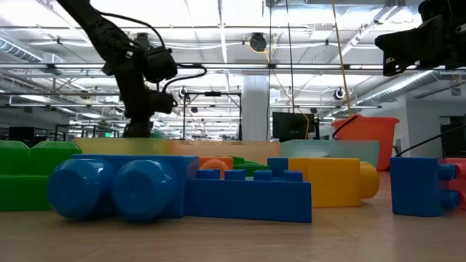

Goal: Pick & Place Toys
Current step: Put the blue dice into the yellow bin, then put the red dice into the yellow bin

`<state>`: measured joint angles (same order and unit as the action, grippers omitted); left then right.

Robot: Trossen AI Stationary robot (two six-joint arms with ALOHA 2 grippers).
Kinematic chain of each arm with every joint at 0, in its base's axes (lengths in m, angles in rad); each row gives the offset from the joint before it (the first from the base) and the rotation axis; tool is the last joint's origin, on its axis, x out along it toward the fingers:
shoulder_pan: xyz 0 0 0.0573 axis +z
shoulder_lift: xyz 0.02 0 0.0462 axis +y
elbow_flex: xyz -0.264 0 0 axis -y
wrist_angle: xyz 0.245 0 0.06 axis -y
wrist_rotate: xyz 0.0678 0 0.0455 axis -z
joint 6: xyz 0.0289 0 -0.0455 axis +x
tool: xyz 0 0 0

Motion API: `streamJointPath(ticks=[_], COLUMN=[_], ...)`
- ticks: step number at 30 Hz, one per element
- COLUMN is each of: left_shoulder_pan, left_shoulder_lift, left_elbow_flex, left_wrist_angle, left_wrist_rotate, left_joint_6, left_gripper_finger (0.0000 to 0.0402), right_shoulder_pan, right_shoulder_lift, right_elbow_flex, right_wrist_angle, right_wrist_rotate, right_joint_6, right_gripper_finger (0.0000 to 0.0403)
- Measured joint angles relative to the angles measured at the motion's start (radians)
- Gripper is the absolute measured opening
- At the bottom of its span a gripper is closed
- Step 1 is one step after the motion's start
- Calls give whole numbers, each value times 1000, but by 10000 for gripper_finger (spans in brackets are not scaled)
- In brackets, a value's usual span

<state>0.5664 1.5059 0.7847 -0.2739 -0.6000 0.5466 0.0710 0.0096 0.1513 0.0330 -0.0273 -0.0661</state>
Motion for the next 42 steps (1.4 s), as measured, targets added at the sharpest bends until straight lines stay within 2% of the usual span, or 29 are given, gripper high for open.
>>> streamJointPath(ticks=[6, 17, 21, 25, 35, 39, 42], left_shoulder_pan=[28, 34, 4, -50, -299, -406, -497], left_shoulder_lift=[0, 0, 0, 0, -64, -148, -228], left_elbow_flex=[-6, -6, -6, -6, -6, -6, -6], left_wrist_angle=[22, 40, 45, 48, 41, 43, 40], left_wrist_rotate=[20, 2, -88, -237, -656, -720, -704], left_joint_6=[44, 142, 149, 133, 211, 149, -20], left_gripper_finger=[147, 254, 280, 292, 281, 278, 277], right_shoulder_pan=[0, 0, 0, 0, 0, 0, 0], right_shoulder_lift=[0, 0, 0, 0, 0, 0, 0], right_elbow_flex=[0, 0, 0, 0, 0, 0, 0], right_wrist_angle=[0, 0, 0, 0, 0, 0, 0], right_wrist_rotate=[0, 0, 0, 0, 0, 0, 0], right_joint_6=[0, 0, 0, -1, 0, 0, 0], right_gripper_finger=[0, 0, 0, 0, 0, 0, 0])
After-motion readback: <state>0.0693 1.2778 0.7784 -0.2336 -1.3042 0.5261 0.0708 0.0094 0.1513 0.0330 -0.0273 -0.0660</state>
